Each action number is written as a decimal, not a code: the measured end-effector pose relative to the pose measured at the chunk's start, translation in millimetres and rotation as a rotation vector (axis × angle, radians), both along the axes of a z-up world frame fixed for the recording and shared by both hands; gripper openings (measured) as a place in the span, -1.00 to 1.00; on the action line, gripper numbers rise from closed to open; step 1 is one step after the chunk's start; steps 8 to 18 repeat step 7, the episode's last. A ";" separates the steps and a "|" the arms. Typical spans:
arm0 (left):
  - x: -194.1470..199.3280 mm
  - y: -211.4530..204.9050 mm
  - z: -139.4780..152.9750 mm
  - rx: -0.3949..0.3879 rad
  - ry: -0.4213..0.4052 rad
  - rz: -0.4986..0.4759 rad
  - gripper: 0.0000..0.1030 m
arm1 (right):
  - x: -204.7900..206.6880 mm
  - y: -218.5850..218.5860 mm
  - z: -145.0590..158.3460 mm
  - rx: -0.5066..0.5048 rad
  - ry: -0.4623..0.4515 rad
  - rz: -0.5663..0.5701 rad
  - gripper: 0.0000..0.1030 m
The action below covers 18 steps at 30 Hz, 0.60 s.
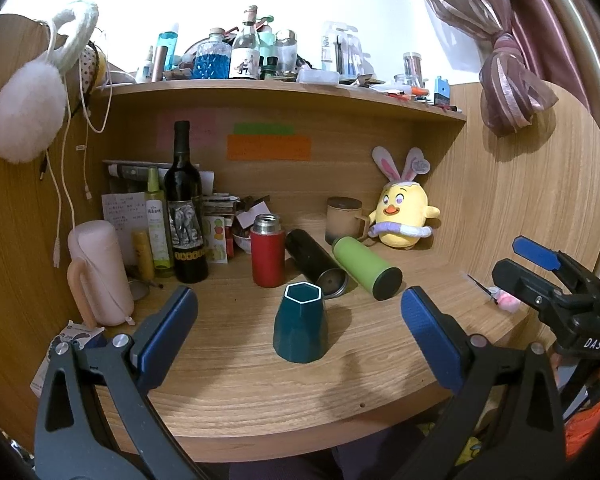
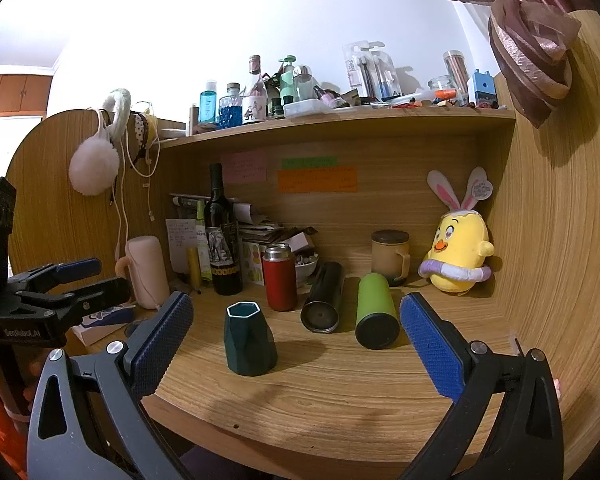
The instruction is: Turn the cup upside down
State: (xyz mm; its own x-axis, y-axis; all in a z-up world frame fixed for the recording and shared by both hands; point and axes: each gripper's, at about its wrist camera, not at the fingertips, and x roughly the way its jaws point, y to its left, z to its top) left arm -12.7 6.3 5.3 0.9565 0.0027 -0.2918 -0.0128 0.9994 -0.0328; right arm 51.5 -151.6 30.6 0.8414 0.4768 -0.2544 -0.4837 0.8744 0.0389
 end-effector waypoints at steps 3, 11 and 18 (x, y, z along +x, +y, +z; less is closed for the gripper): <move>-0.6 -0.8 0.3 0.001 0.000 -0.002 1.00 | 0.2 0.9 0.2 -0.001 0.000 -0.001 1.00; 0.1 0.0 1.4 0.001 -0.001 -0.002 1.00 | 0.5 0.6 -0.1 -0.001 0.001 -0.003 1.00; 0.1 0.0 1.4 0.001 -0.001 -0.002 1.00 | 0.5 0.6 -0.1 -0.001 0.001 -0.003 1.00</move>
